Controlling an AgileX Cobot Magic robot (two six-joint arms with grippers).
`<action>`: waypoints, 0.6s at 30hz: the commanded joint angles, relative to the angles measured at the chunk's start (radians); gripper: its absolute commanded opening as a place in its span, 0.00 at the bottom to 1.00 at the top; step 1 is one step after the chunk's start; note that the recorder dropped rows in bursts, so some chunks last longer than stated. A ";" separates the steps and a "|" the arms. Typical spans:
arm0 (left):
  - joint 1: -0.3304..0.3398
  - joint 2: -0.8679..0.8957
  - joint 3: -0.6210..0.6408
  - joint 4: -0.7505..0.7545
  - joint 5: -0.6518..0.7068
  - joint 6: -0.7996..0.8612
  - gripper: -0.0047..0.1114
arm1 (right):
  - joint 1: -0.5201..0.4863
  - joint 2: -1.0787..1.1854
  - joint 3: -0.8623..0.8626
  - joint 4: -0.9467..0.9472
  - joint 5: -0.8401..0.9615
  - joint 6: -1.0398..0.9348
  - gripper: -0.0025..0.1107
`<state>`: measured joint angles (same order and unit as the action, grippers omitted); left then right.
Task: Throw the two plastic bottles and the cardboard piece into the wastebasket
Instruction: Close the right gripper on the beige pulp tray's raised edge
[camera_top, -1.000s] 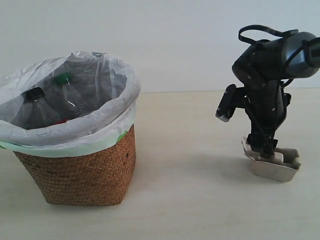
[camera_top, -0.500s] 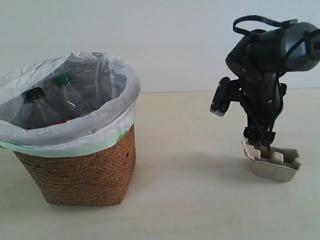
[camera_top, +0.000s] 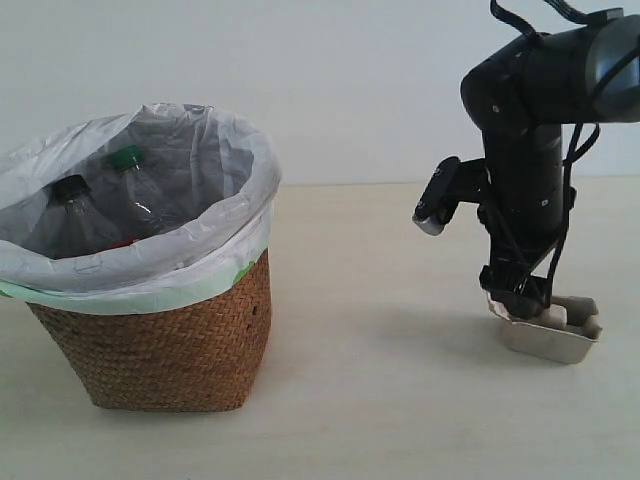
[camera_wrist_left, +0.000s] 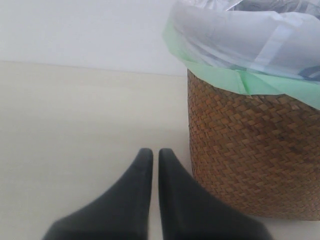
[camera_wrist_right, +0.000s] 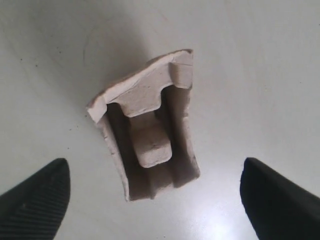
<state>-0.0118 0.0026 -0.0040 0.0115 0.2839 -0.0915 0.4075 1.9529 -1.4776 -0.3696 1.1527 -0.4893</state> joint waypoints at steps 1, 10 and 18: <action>0.002 -0.003 0.004 0.005 -0.007 -0.005 0.07 | 0.000 -0.011 0.000 0.009 0.014 -0.022 0.75; 0.002 -0.003 0.004 0.005 -0.007 -0.005 0.07 | 0.000 0.027 0.000 0.007 -0.032 -0.039 0.75; 0.002 -0.003 0.004 0.005 -0.007 -0.005 0.07 | 0.000 0.027 0.000 0.014 -0.069 0.062 0.75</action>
<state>-0.0118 0.0026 -0.0040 0.0115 0.2839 -0.0915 0.4075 1.9835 -1.4776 -0.3582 1.0894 -0.4517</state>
